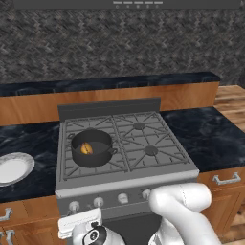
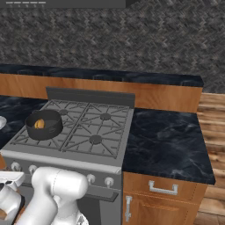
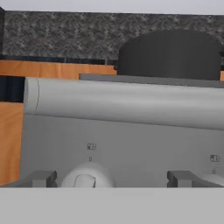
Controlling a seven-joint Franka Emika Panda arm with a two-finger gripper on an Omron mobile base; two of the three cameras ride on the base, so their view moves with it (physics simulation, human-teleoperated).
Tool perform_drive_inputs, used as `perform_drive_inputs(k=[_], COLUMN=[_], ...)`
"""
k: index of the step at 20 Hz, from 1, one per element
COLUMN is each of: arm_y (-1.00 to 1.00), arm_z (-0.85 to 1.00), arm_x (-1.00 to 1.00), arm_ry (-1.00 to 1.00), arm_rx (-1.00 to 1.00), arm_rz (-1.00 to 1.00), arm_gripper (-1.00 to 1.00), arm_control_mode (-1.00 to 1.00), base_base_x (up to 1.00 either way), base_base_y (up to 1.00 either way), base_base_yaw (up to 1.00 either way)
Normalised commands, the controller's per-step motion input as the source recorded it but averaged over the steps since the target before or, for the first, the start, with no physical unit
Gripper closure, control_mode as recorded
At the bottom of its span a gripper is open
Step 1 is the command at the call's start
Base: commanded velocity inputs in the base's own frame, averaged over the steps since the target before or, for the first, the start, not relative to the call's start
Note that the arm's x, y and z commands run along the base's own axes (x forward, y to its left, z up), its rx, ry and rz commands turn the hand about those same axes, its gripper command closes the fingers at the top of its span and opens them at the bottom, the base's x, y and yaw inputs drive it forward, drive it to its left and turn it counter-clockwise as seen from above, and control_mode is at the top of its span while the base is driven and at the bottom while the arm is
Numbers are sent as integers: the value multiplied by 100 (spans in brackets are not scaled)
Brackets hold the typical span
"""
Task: Retrieve the frozen meat and place it in the pot on a burner. Then turn the burner on.
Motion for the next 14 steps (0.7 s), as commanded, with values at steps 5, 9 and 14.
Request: perform_drive_inputs(k=[5, 9, 14], arm_y=[16, 14, 9], arm_z=[-24, -14, -1], arm_x=[17, 19, 19], arm_ry=[0, 0, 0], arm_rx=[0, 0, 0], arm_rz=[0, 0, 0], arm_gripper=[-100, -100, -100], arm_control_mode=[-100, -100, -100], base_base_x=[0, 0, 0], base_base_y=[0, 0, 0], base_base_yaw=[0, 0, 0])
